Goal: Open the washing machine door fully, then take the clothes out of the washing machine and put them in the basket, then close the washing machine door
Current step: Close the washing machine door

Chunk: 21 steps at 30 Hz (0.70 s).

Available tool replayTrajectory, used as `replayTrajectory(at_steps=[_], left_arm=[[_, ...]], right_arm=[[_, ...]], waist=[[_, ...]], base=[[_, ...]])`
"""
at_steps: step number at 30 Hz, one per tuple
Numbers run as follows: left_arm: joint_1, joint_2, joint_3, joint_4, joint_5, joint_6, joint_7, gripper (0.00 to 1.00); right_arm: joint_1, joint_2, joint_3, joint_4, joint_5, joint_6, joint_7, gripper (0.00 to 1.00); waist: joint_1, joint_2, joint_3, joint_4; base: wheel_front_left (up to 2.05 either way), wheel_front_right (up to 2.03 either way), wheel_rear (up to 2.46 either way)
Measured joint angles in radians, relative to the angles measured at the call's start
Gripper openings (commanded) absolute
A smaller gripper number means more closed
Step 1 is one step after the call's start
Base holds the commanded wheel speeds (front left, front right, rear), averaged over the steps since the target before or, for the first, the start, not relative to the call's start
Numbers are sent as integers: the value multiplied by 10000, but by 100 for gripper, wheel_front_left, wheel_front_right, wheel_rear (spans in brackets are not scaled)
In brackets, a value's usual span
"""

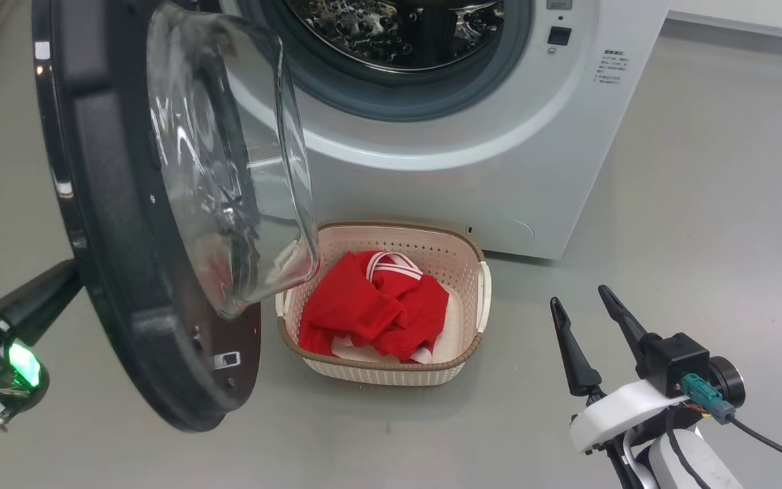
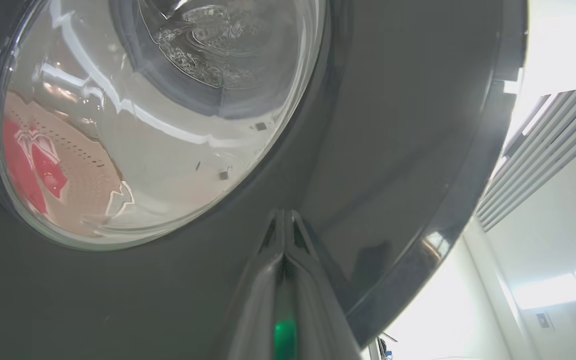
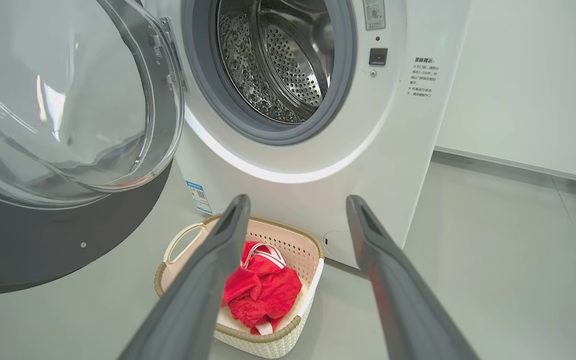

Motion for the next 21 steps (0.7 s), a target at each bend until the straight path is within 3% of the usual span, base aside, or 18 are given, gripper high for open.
replayTrajectory(at_steps=[21], left_arm=[[447,-372,-552,-2065,-387,58,570,0]], right_arm=[[-389,173,115,-211,29,-2,0,100]], waist=[[0,0,313,-1912]], base=[[0,0,0]])
